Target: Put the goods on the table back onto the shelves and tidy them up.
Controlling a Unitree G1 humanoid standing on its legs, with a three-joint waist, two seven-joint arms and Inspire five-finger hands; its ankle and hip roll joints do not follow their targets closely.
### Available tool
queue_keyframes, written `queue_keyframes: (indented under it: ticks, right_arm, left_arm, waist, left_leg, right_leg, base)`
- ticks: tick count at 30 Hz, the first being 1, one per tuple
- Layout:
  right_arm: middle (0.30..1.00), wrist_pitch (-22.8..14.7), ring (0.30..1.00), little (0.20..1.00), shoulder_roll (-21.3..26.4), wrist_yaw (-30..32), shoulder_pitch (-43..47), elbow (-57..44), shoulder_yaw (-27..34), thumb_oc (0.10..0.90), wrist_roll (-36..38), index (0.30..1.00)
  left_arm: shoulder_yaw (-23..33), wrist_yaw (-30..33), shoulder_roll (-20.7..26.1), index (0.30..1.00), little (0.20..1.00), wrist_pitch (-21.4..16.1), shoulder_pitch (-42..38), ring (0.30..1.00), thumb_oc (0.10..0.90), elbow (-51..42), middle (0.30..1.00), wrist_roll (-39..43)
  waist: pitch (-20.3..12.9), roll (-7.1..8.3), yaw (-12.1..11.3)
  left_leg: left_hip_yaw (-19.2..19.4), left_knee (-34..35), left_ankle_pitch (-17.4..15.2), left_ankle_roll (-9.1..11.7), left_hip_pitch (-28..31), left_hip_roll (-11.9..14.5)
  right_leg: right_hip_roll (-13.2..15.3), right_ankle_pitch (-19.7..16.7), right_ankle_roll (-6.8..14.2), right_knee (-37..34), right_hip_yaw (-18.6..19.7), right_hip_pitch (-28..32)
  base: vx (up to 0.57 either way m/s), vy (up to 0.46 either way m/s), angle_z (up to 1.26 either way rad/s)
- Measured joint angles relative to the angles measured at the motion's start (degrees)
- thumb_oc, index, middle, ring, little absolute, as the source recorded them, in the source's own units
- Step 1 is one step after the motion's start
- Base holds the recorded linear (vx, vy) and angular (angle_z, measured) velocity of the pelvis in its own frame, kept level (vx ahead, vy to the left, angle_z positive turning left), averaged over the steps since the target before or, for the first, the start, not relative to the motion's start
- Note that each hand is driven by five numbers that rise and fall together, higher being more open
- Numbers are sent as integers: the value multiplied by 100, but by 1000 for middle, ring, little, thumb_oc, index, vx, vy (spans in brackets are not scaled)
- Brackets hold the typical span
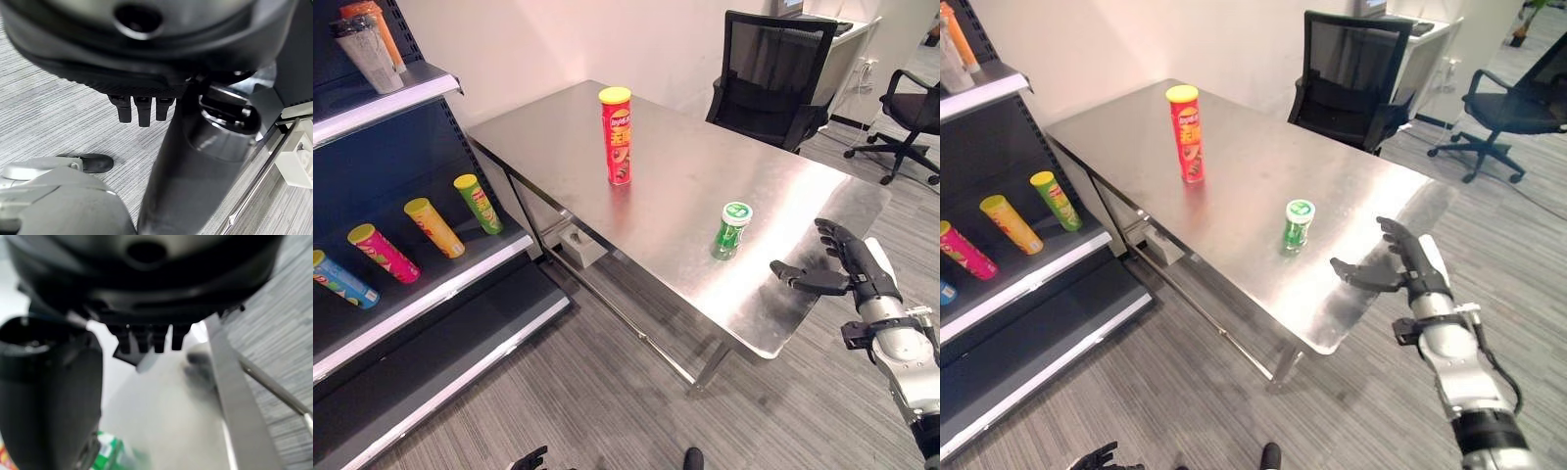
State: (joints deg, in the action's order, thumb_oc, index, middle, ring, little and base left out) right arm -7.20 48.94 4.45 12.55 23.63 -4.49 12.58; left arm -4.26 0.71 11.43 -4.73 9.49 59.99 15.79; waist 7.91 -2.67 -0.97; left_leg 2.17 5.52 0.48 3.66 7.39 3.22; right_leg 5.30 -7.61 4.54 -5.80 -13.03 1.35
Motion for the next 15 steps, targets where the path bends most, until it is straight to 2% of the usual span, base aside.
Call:
queue_keyframes:
  ticks: [4, 5, 10, 15]
  right_arm:
    - [900, 21, 900, 900, 0, -3, 189, 94, -189, 800, 3, 900]
    - [900, 22, 900, 900, 1, -2, 286, 152, -292, 800, 4, 900]
    - [900, 27, 900, 900, 3, -19, 832, 514, -754, 800, 17, 900]
    - [900, 22, 900, 900, 3, -20, 1208, 682, -1061, 800, -3, 900]
  left_arm:
    - [1, 6, 1, 900, 900, -1, -14, 900, 800, 36, 900, 142]
    - [-3, 9, -5, 900, 900, -4, -4, 900, 800, 34, 900, 220]
    - [-3, 18, 1, 900, 900, -11, -70, 900, 800, 30, 900, 226]
    - [-4, 22, 1, 900, 900, -13, -91, 900, 800, 42, 900, 268]
  waist:
    - [15, 23, -61]
    - [19, 30, -135]
    - [79, 118, -168]
    - [85, 122, -183]
  left_leg:
    - [-119, -2, 22, 22, -62, 10]
    - [-127, -2, 29, 10, -64, 17]
    - [-280, -21, 50, 6, -114, 19]
    - [-404, -32, 70, 26, -169, 20]
  right_leg:
    - [0, 9, -13, 0, -106, -4]
    - [-2, 12, -16, 0, -114, 1]
    - [7, 7, -41, 1, -277, 31]
    - [15, 45, -51, 2, -410, 38]
  base:
    - [21, -42, 15]
    - [17, -43, 5]
    - [20, -41, 15]
    - [28, -25, 14]
